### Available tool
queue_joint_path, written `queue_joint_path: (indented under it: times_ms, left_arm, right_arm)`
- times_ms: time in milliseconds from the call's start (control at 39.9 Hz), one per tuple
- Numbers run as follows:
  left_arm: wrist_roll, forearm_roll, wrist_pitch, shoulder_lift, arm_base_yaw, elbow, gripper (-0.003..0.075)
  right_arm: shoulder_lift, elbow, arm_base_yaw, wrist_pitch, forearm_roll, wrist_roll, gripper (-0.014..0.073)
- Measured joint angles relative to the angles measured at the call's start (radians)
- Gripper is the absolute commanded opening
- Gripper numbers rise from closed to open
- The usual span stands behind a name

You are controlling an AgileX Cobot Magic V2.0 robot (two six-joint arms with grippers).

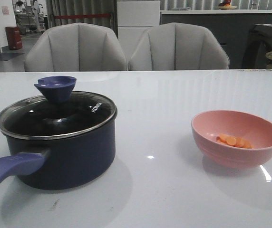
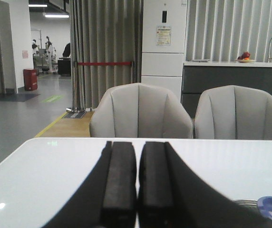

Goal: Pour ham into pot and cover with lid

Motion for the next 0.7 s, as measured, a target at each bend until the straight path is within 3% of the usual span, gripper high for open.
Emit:
queue_joint_path:
  times_ms: [251, 501, 576, 702]
  left_arm:
    - [0.0, -0.002, 0.29, 0.168, 0.0, -0.192, 0.0113]
    - [0.0, -0.004, 0.353, 0.189, -0.004, -0.18, 0.012]
    - [0.0, -0.004, 0.385, 0.197, -0.004, -0.177, 0.0164]
    - [0.002, -0.004, 0.413, 0.211, -0.004, -0.177, 0.0316]
  right_arm:
    - [0.0, 0.0, 0.0, 0.0, 0.0, 0.0, 0.0152]
    - [0.0, 0.0, 0.0, 0.0, 0.0, 0.0, 0.0152]
    - [0.0, 0.0, 0.0, 0.0, 0.0, 0.0, 0.0152]
    - [0.0, 0.0, 0.0, 0.0, 0.0, 0.0, 0.0152]
